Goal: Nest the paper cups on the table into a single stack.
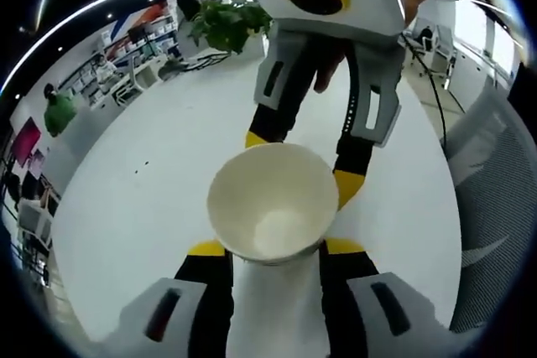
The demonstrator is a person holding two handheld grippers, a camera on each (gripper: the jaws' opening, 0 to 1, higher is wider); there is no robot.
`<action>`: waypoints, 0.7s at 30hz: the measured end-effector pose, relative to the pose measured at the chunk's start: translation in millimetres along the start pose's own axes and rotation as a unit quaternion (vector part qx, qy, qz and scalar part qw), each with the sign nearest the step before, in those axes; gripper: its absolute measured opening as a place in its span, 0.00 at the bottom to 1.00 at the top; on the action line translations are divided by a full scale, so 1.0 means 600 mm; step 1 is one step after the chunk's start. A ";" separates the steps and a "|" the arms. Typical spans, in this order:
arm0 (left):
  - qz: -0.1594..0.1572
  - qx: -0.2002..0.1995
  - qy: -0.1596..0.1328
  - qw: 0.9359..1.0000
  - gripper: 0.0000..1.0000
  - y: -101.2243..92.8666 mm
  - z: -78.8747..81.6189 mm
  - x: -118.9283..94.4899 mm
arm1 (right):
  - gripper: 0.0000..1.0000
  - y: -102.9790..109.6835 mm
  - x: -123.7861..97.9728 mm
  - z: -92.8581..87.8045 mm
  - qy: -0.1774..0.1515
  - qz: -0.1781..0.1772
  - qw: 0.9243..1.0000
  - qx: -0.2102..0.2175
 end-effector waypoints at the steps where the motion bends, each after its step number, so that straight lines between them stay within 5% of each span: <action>1: 0.000 -0.001 0.000 1.000 0.39 0.002 -0.001 0.003 | 0.35 0.000 -0.003 0.000 0.001 0.000 1.000 0.000; 21: -0.005 -0.021 0.003 1.000 0.47 -0.005 -0.006 0.009 | 0.41 -0.008 0.007 -0.006 0.000 -0.006 1.000 0.018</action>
Point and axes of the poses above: the point that each gripper's makers call its tool centre point, and the gripper's own axes: x roughly forward along the fingers, y roughly to its left, z roughly out of its top, the point moved 1 cm from there along -x, roughly backward along the fingers, and after that the axes turned 1 degree about z, right-handed, at the moved point
